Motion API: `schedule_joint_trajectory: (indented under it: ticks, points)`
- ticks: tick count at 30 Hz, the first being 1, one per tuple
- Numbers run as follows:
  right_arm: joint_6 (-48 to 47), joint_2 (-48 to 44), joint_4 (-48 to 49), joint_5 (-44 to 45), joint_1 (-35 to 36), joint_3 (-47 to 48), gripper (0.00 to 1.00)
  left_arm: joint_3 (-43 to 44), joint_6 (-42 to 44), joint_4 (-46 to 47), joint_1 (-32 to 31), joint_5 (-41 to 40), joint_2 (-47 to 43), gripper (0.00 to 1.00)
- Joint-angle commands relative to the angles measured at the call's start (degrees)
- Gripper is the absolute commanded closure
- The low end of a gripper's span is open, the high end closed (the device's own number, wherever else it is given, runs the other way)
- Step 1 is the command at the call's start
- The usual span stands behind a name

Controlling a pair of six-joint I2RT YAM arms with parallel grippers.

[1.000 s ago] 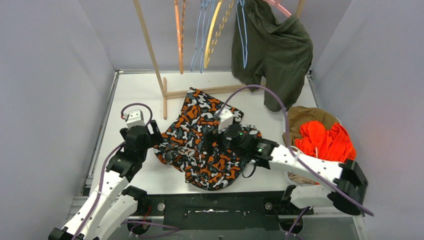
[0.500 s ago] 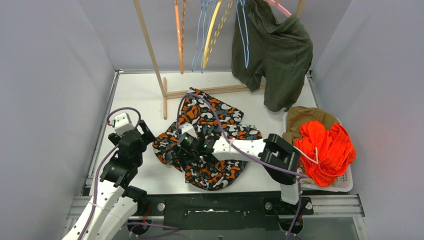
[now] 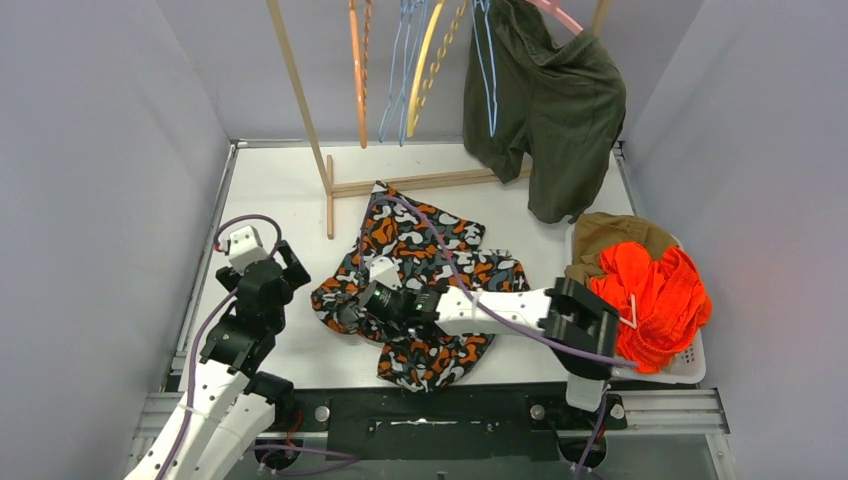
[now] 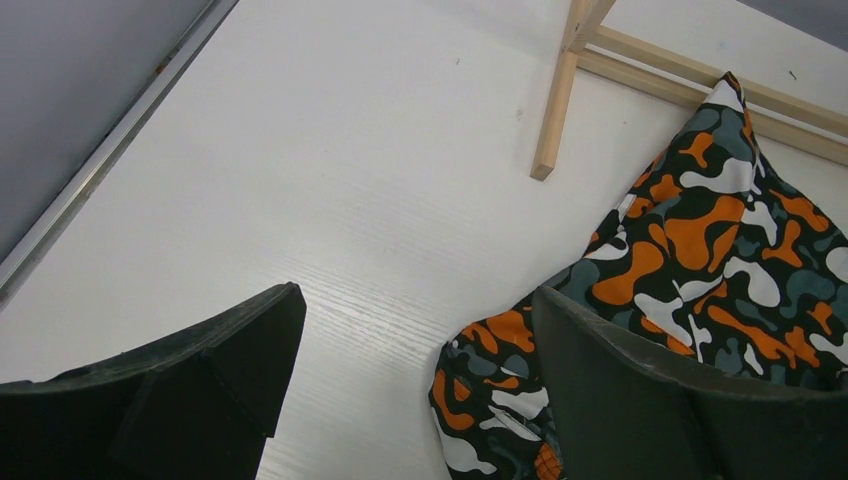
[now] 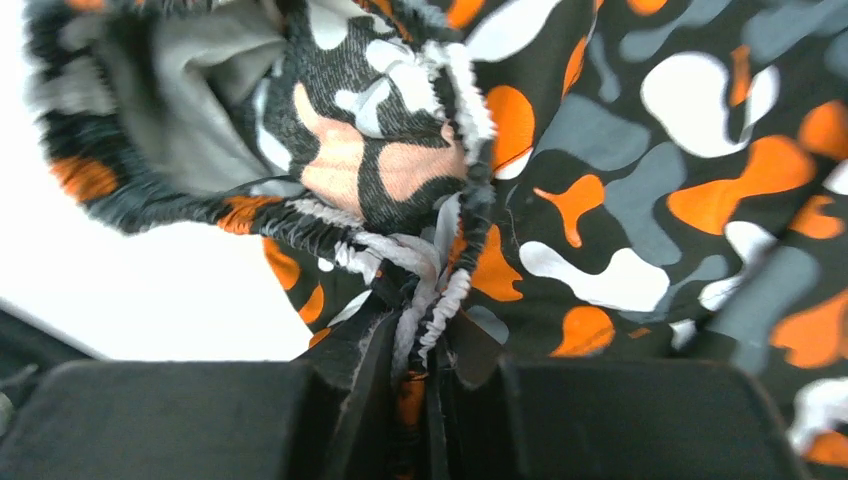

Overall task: Remove the shorts from the hanger
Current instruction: Adjust the shorts at the center of the board.

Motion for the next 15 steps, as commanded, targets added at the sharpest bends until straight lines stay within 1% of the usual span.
schedule_joint_trajectory:
  ticks: [1, 4, 6, 8, 10, 12, 13, 14, 15]
  points:
    - [-5.11, -15.72, 7.87, 4.11, 4.75, 1.89, 1.00, 1.38, -0.47, 1.51, 0.50, -1.08, -0.56, 0.15]
    - [-9.12, -24.11, 13.27, 4.74, 7.90, 1.12, 1.00, 1.37, -0.56, 1.33, 0.50, -1.47, -0.73, 0.15]
    - [-9.61, -29.43, 16.00, 6.76, 8.62, -1.06, 1.00, 1.53, -0.70, 1.07, 0.50, -1.66, -0.96, 0.15]
    - [-9.16, -34.98, 17.47, 11.28, 8.64, -4.55, 1.00, 1.64, -0.84, 0.79, 0.49, -2.29, -1.29, 0.15]
    - [-7.24, -38.17, 16.53, 16.83, 7.07, -10.05, 1.00, 1.65, -0.84, 0.69, 0.50, -2.87, -1.77, 0.15]
    - [-0.98, -39.35, 9.76, 19.36, 3.40, -13.63, 1.00, 1.55, -0.92, 0.68, 0.58, -3.00, -2.06, 0.15]
    - [3.03, -39.59, 4.83, 19.91, 1.00, -15.81, 1.00, 1.51, -0.93, 0.67, 0.59, -2.73, -2.00, 0.15]
    - [9.00, -39.68, 0.46, 20.05, -1.32, -18.06, 1.00, 1.47, -0.93, 0.73, 0.54, -2.43, -1.94, 0.15]
    - [17.30, -39.64, -3.37, 19.97, -3.63, -20.30, 1.00, 1.40, -0.86, 0.88, 0.51, -2.16, -1.86, 0.15]
